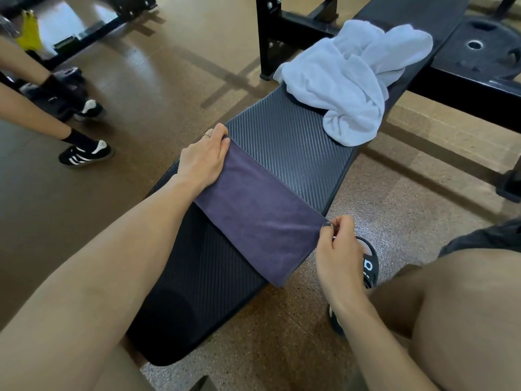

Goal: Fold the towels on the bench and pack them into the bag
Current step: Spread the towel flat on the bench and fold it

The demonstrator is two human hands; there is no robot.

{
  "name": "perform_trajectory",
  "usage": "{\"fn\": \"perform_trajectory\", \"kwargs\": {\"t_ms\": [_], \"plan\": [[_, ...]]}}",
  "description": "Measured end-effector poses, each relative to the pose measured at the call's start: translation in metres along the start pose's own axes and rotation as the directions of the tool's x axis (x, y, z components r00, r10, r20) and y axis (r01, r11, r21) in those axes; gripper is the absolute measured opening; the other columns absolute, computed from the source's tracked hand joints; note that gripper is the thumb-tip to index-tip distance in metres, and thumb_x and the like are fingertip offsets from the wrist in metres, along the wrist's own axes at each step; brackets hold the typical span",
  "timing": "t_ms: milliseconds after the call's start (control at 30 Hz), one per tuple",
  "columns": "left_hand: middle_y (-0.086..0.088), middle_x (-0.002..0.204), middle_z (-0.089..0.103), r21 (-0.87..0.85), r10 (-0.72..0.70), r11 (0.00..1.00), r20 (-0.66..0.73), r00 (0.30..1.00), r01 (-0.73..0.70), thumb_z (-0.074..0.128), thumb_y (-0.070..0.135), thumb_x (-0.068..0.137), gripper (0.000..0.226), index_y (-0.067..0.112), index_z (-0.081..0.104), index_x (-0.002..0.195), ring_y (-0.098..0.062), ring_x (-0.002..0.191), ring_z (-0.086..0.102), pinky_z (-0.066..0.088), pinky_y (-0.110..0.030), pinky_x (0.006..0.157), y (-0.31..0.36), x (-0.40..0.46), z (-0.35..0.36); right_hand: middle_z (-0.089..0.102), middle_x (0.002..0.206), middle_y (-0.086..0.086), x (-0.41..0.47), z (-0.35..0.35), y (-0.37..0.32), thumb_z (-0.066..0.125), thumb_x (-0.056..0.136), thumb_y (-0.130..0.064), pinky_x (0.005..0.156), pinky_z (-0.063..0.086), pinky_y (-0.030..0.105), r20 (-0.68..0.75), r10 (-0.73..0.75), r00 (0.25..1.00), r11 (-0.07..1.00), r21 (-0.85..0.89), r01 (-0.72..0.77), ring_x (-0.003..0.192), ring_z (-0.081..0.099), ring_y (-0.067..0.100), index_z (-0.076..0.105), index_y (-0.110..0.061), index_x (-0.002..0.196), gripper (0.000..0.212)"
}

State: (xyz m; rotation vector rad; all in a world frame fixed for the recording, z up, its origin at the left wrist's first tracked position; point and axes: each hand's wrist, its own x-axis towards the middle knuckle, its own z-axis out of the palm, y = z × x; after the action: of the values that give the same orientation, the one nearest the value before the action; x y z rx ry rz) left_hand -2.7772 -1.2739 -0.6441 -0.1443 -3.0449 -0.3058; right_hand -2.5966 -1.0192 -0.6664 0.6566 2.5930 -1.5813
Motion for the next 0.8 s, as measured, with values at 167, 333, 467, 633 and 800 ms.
{"fn": "perform_trajectory", "kwargs": {"t_ms": [167, 333, 467, 633, 800], "plan": [[-0.005, 0.121, 0.059, 0.019, -0.007, 1.0, -0.012, 1.0, 0.007, 0.025, 0.038, 0.11, 0.025, 0.019, 0.04, 0.117, -0.042, 0.089, 0.062, 0.04, -0.046, 0.072, 0.002, 0.001, 0.001, 0.058, 0.075, 0.002, 0.002, -0.003, -0.005, 0.039, 0.107, -0.028, 0.06, 0.041, 0.04, -0.022, -0.032, 0.999, 0.999, -0.031, 0.032, 0.066, 0.055, 0.021, 0.04, -0.026, 0.093, 0.013], [-0.005, 0.124, 0.057, 0.015, -0.028, 0.999, -0.041, 0.999, 0.029, 0.025, 0.037, 0.111, 0.027, 0.018, 0.041, 0.121, -0.042, 0.086, 0.06, 0.036, -0.045, 0.07, 0.004, -0.002, 0.0, 0.06, 0.077, 0.002, 0.002, -0.002, -0.002, 0.038, 0.107, -0.029, 0.067, 0.049, 0.049, -0.044, -0.047, 0.998, 0.998, -0.033, 0.046, 0.07, 0.058, 0.024, 0.039, -0.029, 0.097, 0.01], [-0.005, 0.126, 0.053, 0.004, -0.026, 1.0, -0.076, 0.997, 0.026, 0.025, 0.035, 0.111, 0.028, 0.017, 0.043, 0.124, -0.037, 0.078, 0.056, 0.034, -0.043, 0.069, 0.004, -0.007, 0.0, 0.052, 0.097, 0.0, 0.002, -0.002, -0.001, 0.037, 0.104, -0.033, 0.074, 0.052, 0.054, -0.068, -0.143, 0.987, 0.982, -0.135, 0.132, 0.08, 0.056, 0.022, 0.041, -0.032, 0.101, 0.005], [-0.005, 0.122, 0.05, -0.016, 0.018, 1.0, -0.151, 0.988, -0.02, 0.027, 0.034, 0.111, 0.028, 0.015, 0.043, 0.123, -0.036, 0.073, 0.055, 0.038, -0.042, 0.062, 0.003, -0.005, -0.001, 0.036, 0.108, -0.003, 0.004, -0.003, -0.002, 0.045, 0.101, -0.028, 0.081, 0.051, 0.049, -0.163, -0.238, 0.958, 0.961, -0.182, 0.208, 0.091, 0.052, 0.022, 0.046, -0.026, 0.1, 0.002], [-0.004, 0.121, 0.052, -0.019, 0.032, 0.999, -0.163, 0.986, -0.036, 0.026, 0.034, 0.11, 0.026, 0.017, 0.042, 0.121, -0.038, 0.08, 0.058, 0.039, -0.043, 0.066, 0.008, -0.001, -0.005, 0.05, 0.094, -0.001, 0.014, -0.001, -0.005, 0.043, 0.1, -0.02, 0.075, 0.048, 0.045, -0.122, -0.086, 0.989, 0.996, -0.022, 0.084, 0.085, 0.051, 0.021, 0.045, -0.021, 0.092, 0.008]]}}
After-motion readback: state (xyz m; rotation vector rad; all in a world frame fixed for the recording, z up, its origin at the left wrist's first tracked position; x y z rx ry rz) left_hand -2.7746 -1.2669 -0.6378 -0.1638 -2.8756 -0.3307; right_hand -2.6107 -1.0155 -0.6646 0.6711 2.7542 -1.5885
